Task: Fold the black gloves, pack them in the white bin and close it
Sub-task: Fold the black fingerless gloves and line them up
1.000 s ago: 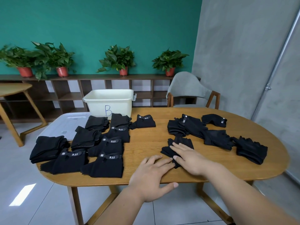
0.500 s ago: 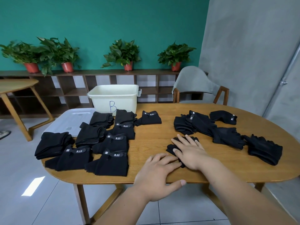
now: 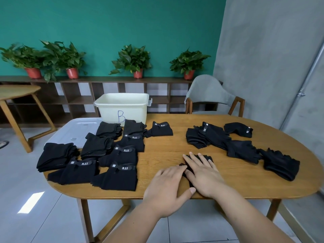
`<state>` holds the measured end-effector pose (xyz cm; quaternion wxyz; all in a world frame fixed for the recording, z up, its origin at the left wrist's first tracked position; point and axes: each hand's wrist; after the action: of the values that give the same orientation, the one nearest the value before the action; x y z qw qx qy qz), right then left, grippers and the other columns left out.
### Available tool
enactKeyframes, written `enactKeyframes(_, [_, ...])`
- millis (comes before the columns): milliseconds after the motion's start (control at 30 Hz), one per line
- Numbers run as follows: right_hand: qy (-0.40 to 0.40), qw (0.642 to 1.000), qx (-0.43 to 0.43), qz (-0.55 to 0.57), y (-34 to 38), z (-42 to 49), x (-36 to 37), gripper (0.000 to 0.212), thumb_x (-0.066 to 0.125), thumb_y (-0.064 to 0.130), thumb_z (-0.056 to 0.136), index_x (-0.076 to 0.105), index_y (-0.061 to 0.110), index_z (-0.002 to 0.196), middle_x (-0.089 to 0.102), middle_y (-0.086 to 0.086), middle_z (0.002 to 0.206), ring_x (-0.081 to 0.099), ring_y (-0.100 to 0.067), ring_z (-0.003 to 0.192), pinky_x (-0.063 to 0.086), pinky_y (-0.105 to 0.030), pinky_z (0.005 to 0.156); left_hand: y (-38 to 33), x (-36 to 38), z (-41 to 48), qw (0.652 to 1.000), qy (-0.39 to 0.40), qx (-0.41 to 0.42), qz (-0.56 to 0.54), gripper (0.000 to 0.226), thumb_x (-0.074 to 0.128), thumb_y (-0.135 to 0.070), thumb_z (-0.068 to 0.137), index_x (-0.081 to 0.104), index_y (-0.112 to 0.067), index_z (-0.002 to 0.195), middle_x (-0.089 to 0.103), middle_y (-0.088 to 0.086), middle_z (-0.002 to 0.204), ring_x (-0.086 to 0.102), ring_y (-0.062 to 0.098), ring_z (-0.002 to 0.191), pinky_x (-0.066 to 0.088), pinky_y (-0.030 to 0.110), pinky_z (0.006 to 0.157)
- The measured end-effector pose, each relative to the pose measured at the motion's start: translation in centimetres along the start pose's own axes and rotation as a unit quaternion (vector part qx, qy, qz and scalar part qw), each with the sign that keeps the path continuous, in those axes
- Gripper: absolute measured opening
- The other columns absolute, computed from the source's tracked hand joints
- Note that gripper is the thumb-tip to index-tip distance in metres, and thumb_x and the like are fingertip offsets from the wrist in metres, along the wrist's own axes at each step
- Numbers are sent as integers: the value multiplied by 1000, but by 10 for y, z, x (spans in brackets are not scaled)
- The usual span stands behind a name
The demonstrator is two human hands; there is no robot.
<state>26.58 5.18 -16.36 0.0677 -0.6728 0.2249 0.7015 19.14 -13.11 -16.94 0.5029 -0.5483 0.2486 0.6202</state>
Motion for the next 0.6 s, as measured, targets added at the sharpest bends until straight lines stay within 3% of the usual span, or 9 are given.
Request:
enactKeyframes(100, [-162, 982, -39, 93, -6, -11, 7, 52, 39, 43, 110, 33, 43, 161, 20, 25, 168, 11, -6, 159, 10, -39, 131, 0, 1, 0, 1000, -2, 9, 18, 69, 21, -73, 105, 17, -39, 165, 32, -16, 165, 21, 6, 153, 16, 32, 125])
enactKeyframes(167, [-283, 939, -60, 188, -11, -18, 12, 39, 54, 24, 106, 62, 36, 142, 51, 23, 153, 37, -2, 148, 29, -37, 125, 2, 3, 2, 999, -6, 8, 30, 67, 17, -72, 106, 18, -40, 166, 33, -17, 163, 19, 8, 155, 16, 34, 126])
enactKeyframes(233, [-334, 906, -49, 254, -15, -22, 14, 33, 58, 12, 102, 75, 33, 120, 65, 25, 131, 52, -1, 132, 42, -33, 113, 2, 5, 4, 999, -8, -3, 44, 69, 15, -72, 106, 24, -38, 165, 34, -16, 163, 16, 11, 157, 13, 37, 128])
enactKeyframes(400, [-314, 905, -19, 288, -15, -20, 11, 27, 60, 18, 101, 78, 36, 106, 70, 29, 114, 61, 2, 118, 51, -28, 103, 2, 9, 8, 997, 3, -68, 38, 78, 7, -74, 104, 29, -31, 165, 23, -12, 171, 0, 13, 161, 2, 41, 131])
enactKeyframes(533, [-206, 965, -26, 162, -15, -11, 18, 29, 55, 34, 104, 73, 40, 126, 64, 25, 137, 49, 2, 137, 42, -28, 115, 2, 12, 12, 993, 14, -110, 35, 82, 8, -73, 104, 20, -24, 168, 9, -7, 176, -11, 14, 162, -2, 42, 132])
enactKeyframes(600, [-179, 976, -35, 119, -14, -8, 22, 35, 48, 37, 107, 67, 39, 137, 56, 25, 147, 38, 3, 146, 34, -33, 123, 3, 12, 12, 993, -4, -112, 25, 80, 13, -70, 105, 13, -22, 170, 1, -7, 177, -16, 13, 161, -2, 40, 132])
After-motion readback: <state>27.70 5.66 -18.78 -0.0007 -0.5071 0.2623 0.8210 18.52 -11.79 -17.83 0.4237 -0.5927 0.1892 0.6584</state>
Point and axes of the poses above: each hand's wrist, its own z-axis towards the middle knuckle, its own x-axis out of the palm, y = z × x
